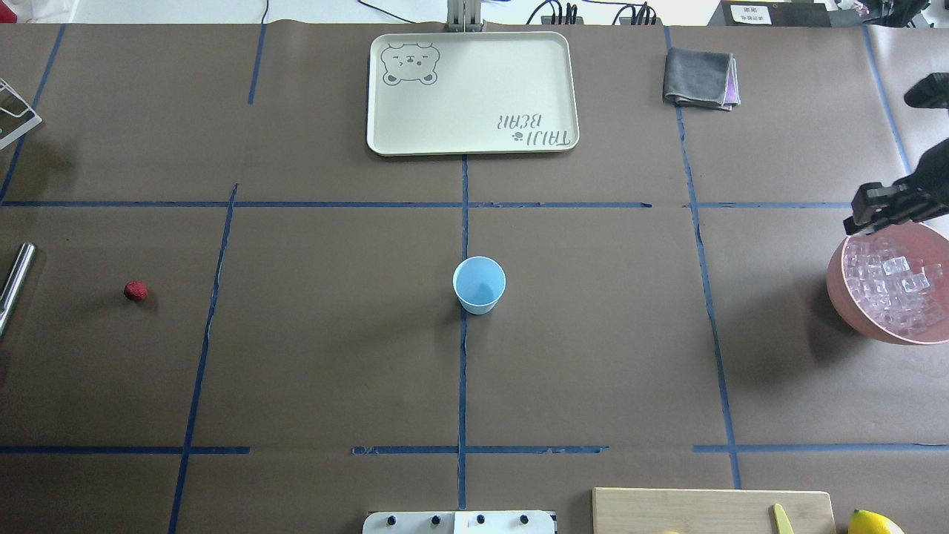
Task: Mash ice and strawberries in cup
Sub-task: 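Carry the ice cube with the right gripper over the light-blue cup, then open the right gripper to drop the ice cube into the cup, then move the right gripper back over the pink bowl of ice, then lower the right gripper into the bowl and grasp another ice cube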
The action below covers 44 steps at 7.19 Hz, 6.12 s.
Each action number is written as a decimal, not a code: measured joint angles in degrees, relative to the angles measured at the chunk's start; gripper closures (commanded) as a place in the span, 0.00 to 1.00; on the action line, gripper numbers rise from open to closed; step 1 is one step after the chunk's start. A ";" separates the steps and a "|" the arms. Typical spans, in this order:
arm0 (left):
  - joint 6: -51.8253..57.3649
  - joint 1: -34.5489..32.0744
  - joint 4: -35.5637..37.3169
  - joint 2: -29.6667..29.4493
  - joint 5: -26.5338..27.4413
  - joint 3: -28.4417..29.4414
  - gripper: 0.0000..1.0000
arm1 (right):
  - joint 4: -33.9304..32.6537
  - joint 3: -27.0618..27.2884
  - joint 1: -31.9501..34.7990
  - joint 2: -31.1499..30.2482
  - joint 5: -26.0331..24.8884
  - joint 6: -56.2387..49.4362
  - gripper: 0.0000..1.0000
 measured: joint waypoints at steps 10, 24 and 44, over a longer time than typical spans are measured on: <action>-1.80 0.11 0.00 -1.39 -0.08 -0.20 0.00 | -5.13 -27.69 -32.48 44.98 -21.49 37.19 0.93; -2.86 0.19 0.01 -2.04 -0.08 -0.21 0.00 | -11.30 -12.60 -27.29 36.46 -21.03 34.86 0.01; -4.33 0.29 0.06 -2.10 -0.09 -1.39 0.00 | 21.82 -15.53 -0.27 -14.68 -8.49 -8.94 0.28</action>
